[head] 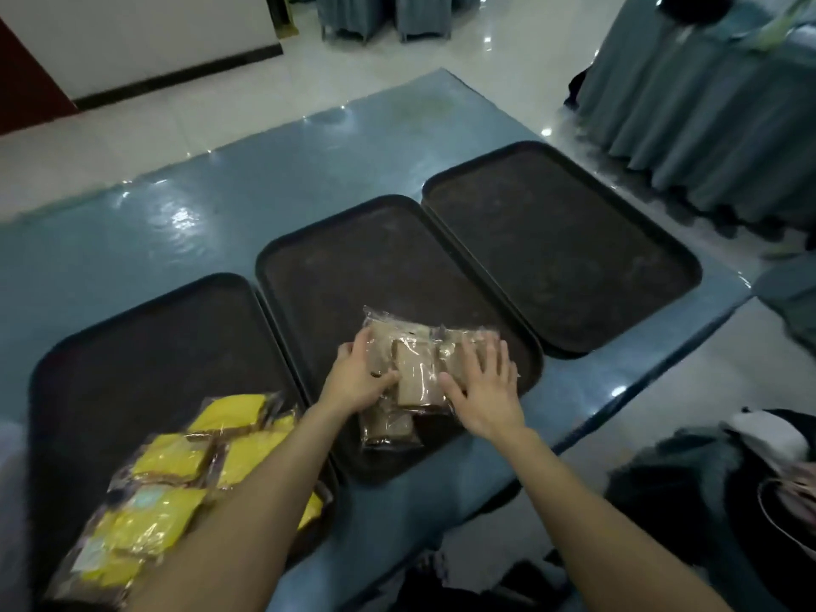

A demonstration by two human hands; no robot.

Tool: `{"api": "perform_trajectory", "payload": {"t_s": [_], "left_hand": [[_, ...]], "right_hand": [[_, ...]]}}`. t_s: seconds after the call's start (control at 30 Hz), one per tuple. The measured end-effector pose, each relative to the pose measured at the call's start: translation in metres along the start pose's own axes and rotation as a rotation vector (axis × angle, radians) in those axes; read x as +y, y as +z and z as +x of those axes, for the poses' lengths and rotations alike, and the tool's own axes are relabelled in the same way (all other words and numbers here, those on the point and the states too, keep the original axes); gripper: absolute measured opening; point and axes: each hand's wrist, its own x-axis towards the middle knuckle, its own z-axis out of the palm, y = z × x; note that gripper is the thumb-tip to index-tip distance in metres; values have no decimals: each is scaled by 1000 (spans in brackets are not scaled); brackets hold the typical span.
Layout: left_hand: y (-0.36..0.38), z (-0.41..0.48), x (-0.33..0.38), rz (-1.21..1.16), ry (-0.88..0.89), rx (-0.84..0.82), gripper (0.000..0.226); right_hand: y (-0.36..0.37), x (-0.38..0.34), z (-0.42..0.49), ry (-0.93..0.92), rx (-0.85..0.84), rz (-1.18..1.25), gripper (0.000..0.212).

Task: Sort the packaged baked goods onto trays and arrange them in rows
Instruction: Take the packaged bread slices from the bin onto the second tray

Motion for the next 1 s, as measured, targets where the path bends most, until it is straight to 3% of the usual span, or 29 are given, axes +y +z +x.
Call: {"api": "perform_trajectory", "payload": {"t_s": [0.17, 0.3, 0.4, 0.5, 0.67, 0.87, 1.0], "left_hand": [[-19, 10, -4, 243, 7, -7, 83], [-53, -13, -10, 433, 145, 59, 42], [-88, -48, -17, 554, 192, 204, 36], [-132, -101, -30, 637, 219, 320, 34], [-217, -199, -83, 618, 142, 539, 32], [-321, -298, -200, 557, 15, 771, 21], [-379, -323, -308, 535, -115, 736, 20]], "right_hand": [[-12, -13, 24, -62, -132, -169, 83], [-43, -29, 34, -62, -194, -264, 82], [-66, -63, 22, -187, -105, -424, 56], [-81, -126, 8, -369, -45, -403, 27], [-67, -254, -29, -668, -38, -278, 31], [-32, -398, -102, -930, -38, -159, 30], [2, -492, -148, -1004, 16, -21, 24]]}}
